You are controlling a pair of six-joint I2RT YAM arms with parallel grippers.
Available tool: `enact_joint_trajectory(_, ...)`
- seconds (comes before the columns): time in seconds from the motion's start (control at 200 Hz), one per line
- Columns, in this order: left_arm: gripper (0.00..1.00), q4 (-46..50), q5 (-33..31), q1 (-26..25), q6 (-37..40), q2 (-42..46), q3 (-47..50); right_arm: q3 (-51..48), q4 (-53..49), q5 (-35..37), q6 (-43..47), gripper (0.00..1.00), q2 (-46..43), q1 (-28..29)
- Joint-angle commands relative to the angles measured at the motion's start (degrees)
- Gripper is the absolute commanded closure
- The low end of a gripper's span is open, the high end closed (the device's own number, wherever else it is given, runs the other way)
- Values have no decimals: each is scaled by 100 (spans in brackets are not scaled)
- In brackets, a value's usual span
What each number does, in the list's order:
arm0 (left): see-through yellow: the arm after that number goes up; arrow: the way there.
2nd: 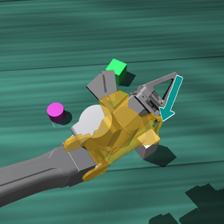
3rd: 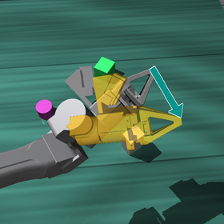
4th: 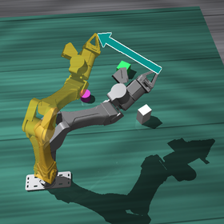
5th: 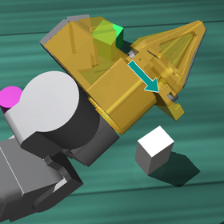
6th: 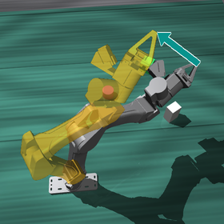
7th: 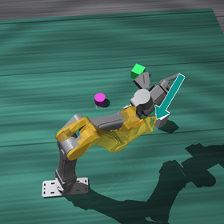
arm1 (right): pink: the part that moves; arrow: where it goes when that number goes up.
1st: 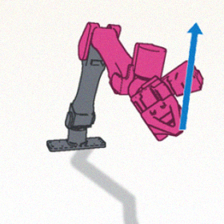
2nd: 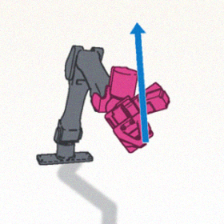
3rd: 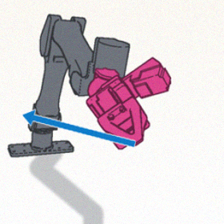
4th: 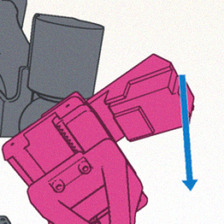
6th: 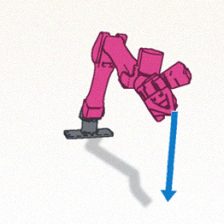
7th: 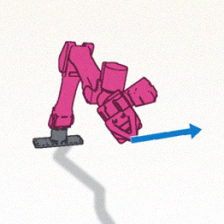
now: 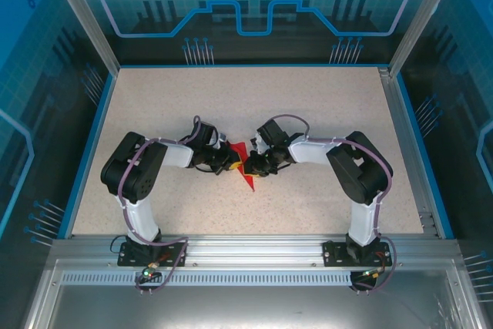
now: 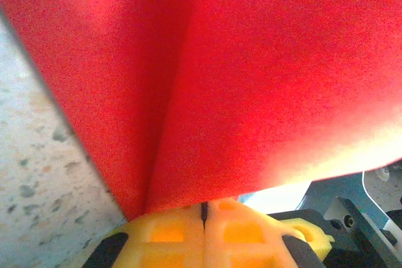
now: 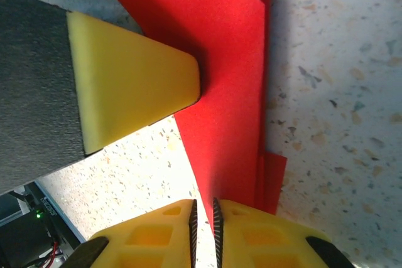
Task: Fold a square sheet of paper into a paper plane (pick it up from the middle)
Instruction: Fold the wing for the fifth time at the center of the table.
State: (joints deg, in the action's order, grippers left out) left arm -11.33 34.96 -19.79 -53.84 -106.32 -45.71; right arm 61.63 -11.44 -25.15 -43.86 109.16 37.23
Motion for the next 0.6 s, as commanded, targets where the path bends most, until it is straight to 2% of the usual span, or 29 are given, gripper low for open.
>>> enact_joint_trajectory(0.0, 100, 643, -138, -51, 69, 8, 51, 105, -277, 172, 77, 82, -262, 49)
enact_joint_trajectory(0.17, 100, 623, -121, -51, 47, -11, 37, 91, -298, 348, 14, 82, -437, 28)
enact_joint_trajectory(0.39, 100, 623, -99, -47, 49, -12, 13, 267, 94, -129, -144, 82, -203, 58)
enact_joint_trajectory(0.595, 100, 624, -94, -51, 43, 41, 42, 524, 133, -229, -158, 83, 131, 147)
